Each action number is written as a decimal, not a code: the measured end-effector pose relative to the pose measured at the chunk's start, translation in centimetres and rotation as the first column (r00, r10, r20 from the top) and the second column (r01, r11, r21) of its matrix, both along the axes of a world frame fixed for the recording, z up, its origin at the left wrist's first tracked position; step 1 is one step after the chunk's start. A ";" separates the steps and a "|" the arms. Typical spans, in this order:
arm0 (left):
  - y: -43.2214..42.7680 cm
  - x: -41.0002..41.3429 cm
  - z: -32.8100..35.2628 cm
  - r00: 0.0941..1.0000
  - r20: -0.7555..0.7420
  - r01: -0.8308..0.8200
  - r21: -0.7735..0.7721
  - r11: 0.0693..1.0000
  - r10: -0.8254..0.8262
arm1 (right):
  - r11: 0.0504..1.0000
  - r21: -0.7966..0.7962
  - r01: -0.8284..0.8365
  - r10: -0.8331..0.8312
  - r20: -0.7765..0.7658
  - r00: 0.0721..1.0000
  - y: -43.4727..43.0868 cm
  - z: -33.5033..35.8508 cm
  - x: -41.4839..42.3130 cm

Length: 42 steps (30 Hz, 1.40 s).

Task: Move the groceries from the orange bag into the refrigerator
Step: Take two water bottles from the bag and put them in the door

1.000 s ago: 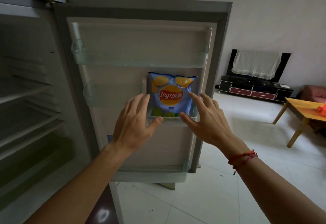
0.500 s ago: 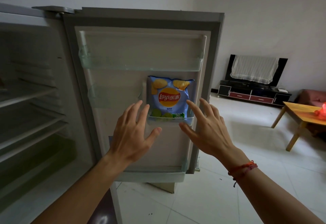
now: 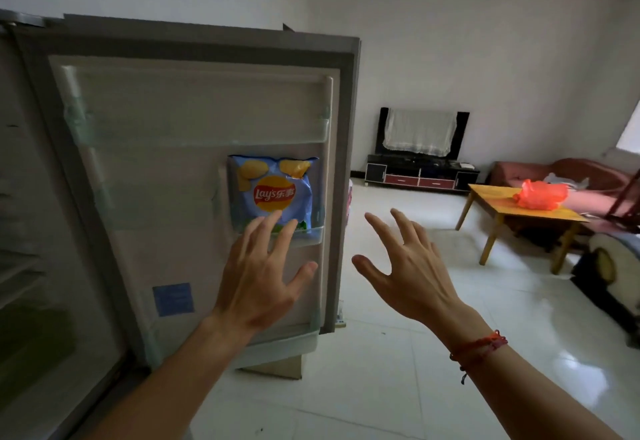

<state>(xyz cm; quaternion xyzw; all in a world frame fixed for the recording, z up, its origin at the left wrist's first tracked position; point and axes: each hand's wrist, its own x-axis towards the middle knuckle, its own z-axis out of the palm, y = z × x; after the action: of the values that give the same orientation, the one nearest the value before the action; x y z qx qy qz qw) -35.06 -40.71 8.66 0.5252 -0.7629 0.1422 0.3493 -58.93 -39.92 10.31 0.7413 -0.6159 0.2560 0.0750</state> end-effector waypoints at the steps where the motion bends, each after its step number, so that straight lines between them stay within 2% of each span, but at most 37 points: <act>1: 0.1 -0.5 -0.1 0.999 0.006 0.036 -0.002 0.999 -0.036 | 0.999 0.001 0.040 -0.040 0.007 0.999 0.9 0.0 -0.5; 9: 1.7 -7.4 -1.4 0.947 -0.009 0.322 0.048 0.945 -0.322 | 0.935 0.006 0.355 -0.355 0.005 0.935 10.3 -1.0 -5.5; 15: 4.8 -15.1 -1.3 0.853 -0.046 0.520 0.010 0.854 -0.519 | 0.822 0.001 0.569 -0.569 -0.024 0.822 17.8 -0.8 -10.9; 20: 6.5 -20.9 -1.5 0.789 0.001 0.615 0.024 0.788 -0.615 | 0.729 0.001 0.684 -0.684 -0.029 0.729 22.7 -1.1 -15.1; 31: 8.3 -29.0 -1.9 0.764 0.020 0.644 0.041 0.764 -0.645 | 0.684 0.036 0.729 -0.728 -0.041 0.685 25.5 -0.9 -21.6; 36: 7.7 -31.6 -1.6 0.774 0.036 0.633 0.013 0.774 -0.633 | 0.682 0.028 0.731 -0.729 -0.046 0.683 24.5 -0.7 -24.9; 42: 5.8 -34.4 -2.3 0.796 0.037 0.603 0.051 0.796 -0.605 | 0.700 0.047 0.712 -0.709 -0.066 0.702 21.8 -1.4 -27.8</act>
<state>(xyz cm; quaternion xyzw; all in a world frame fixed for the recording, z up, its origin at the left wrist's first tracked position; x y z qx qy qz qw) -69.47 -34.88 6.32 0.2571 -0.9015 0.0230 0.3473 -86.77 -18.15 8.90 0.4540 -0.8608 0.1699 0.1554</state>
